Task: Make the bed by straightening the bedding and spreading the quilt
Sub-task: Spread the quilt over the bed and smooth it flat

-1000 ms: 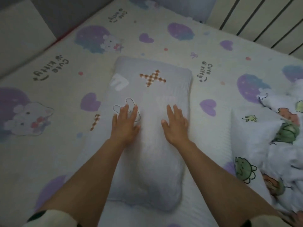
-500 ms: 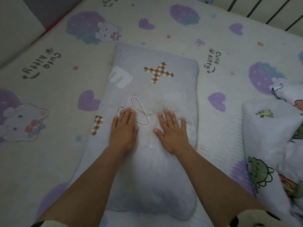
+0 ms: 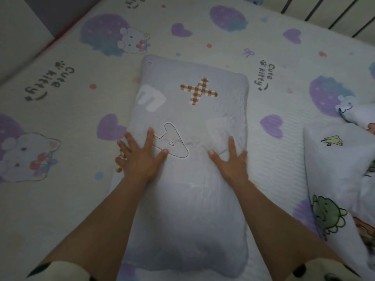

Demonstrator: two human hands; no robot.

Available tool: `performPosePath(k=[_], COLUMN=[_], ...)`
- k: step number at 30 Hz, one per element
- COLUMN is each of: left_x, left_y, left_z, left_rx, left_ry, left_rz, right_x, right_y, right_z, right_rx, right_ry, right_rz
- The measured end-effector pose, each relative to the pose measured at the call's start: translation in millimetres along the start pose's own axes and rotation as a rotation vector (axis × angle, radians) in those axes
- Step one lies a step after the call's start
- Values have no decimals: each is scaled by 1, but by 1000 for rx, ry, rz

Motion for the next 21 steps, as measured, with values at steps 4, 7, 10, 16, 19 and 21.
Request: performPosePath(k=[4,7,10,16,19,21], left_x=[-15,-27,-32,-52,-76,-92], left_y=[-9,-8,-6,-7,-16,-23], left_z=[8,12,21,66,107,137], left_rx=[25,96,199,220,179,164], left_ry=[-23,-67,-67,5,51,83], left_rz=[39,19,-40,-238,-321,-382], right_x=[-10,-8,2,36,48,55], right_y=[0,-9,-25,-75,-112,-141], right_z=[0,4,4,-7,-20,-33], right_rx=[-110,-226,-180,-134,-148,-198], right_ry=[-25,-11,95,335,440,503], right_rz=[-10,46,99,166,167,158])
Point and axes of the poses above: each hand's wrist, its own x-axis away from the middle knuckle, its own z-axis out of the back of the hand, y = z × x, the point moved 2 cm from there along -x, towards the middle knuckle
